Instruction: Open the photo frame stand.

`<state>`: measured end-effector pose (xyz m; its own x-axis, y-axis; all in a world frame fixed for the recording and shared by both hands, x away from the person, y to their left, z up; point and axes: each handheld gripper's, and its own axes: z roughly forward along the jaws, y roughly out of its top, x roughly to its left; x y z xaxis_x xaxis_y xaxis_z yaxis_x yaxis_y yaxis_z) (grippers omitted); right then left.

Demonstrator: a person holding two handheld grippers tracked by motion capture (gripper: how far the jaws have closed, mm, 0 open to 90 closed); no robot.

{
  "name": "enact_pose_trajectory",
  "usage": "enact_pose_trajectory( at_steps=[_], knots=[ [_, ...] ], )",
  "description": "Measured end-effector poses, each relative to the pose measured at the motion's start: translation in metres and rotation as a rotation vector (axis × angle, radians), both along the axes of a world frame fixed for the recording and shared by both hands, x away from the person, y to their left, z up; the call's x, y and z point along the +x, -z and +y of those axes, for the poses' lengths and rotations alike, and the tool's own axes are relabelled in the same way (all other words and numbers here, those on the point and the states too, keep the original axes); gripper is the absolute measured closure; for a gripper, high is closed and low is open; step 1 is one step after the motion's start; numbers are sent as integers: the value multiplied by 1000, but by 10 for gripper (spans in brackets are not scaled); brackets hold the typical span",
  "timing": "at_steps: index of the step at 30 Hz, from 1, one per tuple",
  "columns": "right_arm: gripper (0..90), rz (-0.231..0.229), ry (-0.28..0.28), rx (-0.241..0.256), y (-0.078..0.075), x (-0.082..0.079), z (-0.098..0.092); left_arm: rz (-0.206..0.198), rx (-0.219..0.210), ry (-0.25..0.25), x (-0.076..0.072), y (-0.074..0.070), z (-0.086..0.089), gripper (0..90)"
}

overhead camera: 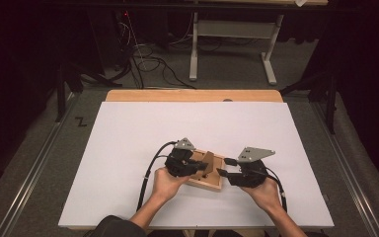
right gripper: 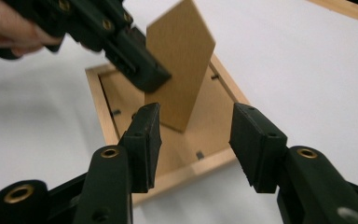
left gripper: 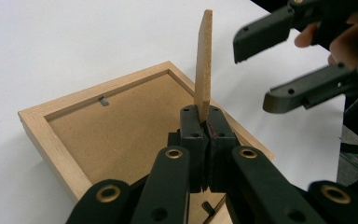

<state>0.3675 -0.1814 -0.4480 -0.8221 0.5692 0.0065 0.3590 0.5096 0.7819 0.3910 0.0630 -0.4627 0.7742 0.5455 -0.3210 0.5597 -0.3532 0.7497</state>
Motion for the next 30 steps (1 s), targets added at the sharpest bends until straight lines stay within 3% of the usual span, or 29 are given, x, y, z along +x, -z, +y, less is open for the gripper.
enact_pose_trajectory(
  at_steps=[11, 18, 30],
  knots=[
    [505, -4, 3, -36, 15, -10, -4, 11, -7, -43, 3, -1, 4, 883],
    [476, -64, -19, -88, 18, -21, 0, 33, -30, -74, 5, -2, 7, 883],
    [447, -93, -47, -144, 24, -29, 9, 67, -42, -109, 8, -3, 8, 883]
  ],
)
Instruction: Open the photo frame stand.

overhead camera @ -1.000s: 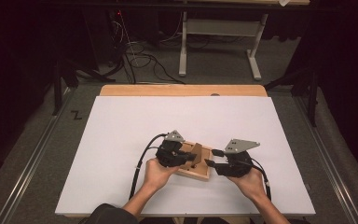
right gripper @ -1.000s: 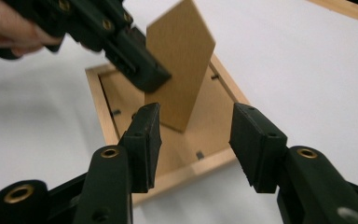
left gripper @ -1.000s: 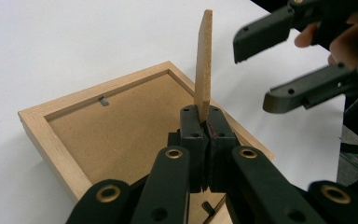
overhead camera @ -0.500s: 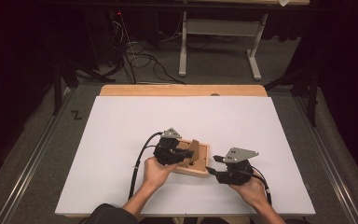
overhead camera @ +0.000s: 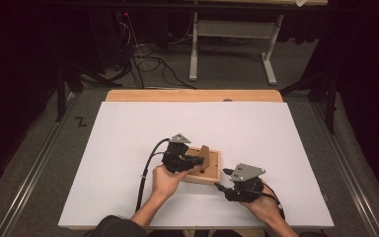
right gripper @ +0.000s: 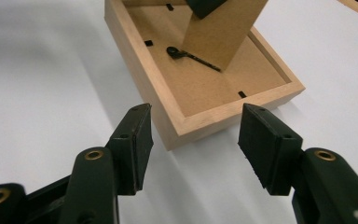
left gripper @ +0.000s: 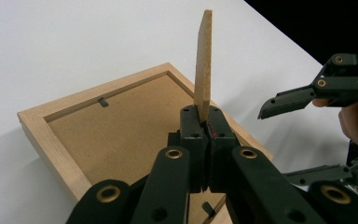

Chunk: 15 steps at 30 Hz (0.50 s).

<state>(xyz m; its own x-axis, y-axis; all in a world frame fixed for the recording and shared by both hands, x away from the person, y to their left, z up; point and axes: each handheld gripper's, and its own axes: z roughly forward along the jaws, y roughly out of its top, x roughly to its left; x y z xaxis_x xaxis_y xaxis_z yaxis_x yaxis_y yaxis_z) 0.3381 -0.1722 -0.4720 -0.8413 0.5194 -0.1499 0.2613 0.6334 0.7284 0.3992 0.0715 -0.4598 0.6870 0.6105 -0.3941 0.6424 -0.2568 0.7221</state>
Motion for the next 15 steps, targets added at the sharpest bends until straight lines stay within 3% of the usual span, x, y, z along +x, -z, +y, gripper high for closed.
enact_pose_trajectory(
  at_steps=[5, 6, 8, 15],
  knots=[
    [435, -38, -22, -31, 2, -3, 5, 7, -12, -14, 1, -1, 0, 883],
    [431, -63, -23, -64, 3, -5, 8, 6, -13, -17, 2, -1, 0, 883],
    [427, -82, -30, -80, 4, -7, 10, 4, -15, -21, 3, -1, 0, 883],
    [401, -149, -24, -139, 8, -10, 14, 5, -21, -27, 3, -2, 1, 883]
  ],
)
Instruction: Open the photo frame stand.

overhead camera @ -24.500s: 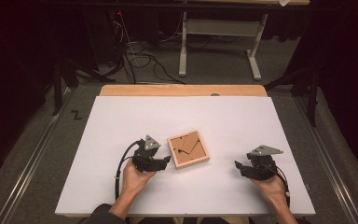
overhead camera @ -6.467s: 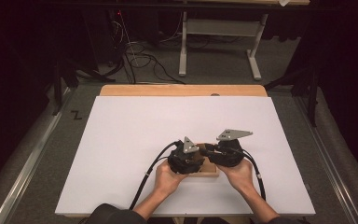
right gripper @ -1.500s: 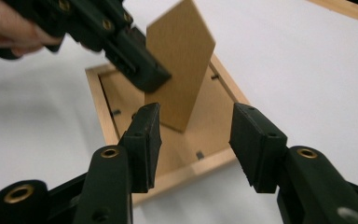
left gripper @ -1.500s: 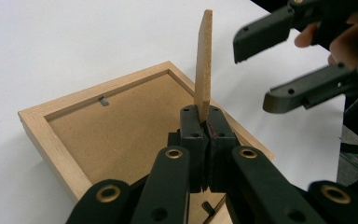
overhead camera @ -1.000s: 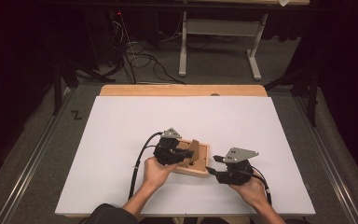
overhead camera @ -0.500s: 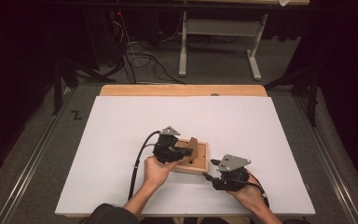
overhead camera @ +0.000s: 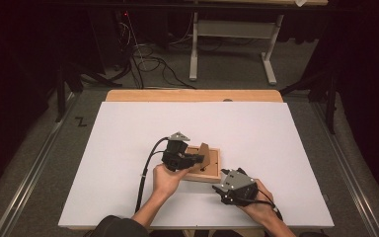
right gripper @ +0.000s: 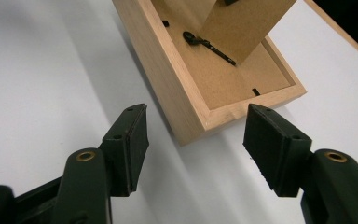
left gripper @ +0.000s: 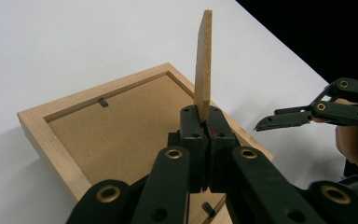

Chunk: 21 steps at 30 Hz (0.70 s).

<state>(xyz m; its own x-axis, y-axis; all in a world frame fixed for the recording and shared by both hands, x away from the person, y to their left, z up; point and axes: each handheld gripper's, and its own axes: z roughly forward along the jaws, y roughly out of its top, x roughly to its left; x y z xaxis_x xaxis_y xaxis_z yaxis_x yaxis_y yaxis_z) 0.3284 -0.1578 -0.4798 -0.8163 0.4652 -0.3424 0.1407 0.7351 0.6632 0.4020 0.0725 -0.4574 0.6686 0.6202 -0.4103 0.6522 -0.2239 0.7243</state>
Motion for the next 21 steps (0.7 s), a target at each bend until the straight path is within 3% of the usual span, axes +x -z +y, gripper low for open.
enact_pose_trajectory(
  at_steps=[11, 21],
  knots=[
    [372, -73, 24, -68, 5, 0, 4, 9, -35, 1, 0, -3, 1, 883],
    [369, -117, 41, -94, 7, 0, 6, 18, -52, 14, -1, -3, 1, 883]
  ],
)
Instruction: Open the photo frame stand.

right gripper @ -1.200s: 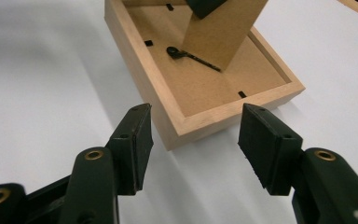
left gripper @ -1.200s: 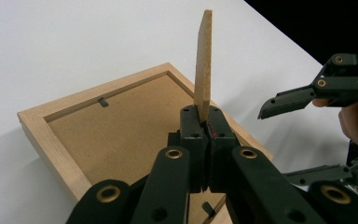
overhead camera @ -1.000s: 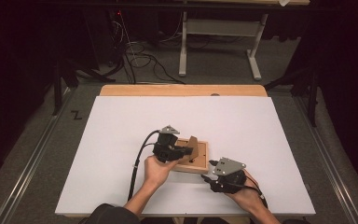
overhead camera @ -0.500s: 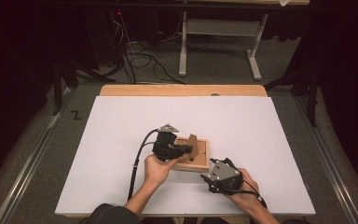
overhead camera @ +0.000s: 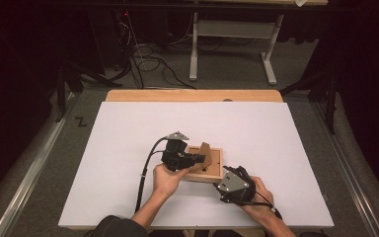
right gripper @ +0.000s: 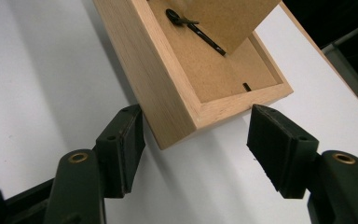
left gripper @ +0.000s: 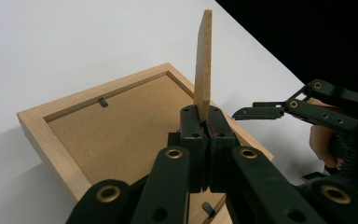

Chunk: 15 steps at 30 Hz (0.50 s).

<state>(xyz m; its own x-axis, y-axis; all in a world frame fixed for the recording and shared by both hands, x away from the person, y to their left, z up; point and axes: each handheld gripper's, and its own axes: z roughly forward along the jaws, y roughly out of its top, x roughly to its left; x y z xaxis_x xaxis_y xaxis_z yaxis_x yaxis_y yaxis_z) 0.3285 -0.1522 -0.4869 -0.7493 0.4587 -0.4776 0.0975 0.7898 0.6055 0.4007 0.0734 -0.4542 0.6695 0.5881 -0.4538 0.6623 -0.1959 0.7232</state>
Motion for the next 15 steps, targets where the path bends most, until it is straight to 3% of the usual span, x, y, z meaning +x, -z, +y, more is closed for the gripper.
enact_pose_trajectory(
  at_steps=[15],
  knots=[
    [404, -39, -21, -6, -1, -5, 0, 46, -32, 7, 4, 4, 4, 880]
  ],
)
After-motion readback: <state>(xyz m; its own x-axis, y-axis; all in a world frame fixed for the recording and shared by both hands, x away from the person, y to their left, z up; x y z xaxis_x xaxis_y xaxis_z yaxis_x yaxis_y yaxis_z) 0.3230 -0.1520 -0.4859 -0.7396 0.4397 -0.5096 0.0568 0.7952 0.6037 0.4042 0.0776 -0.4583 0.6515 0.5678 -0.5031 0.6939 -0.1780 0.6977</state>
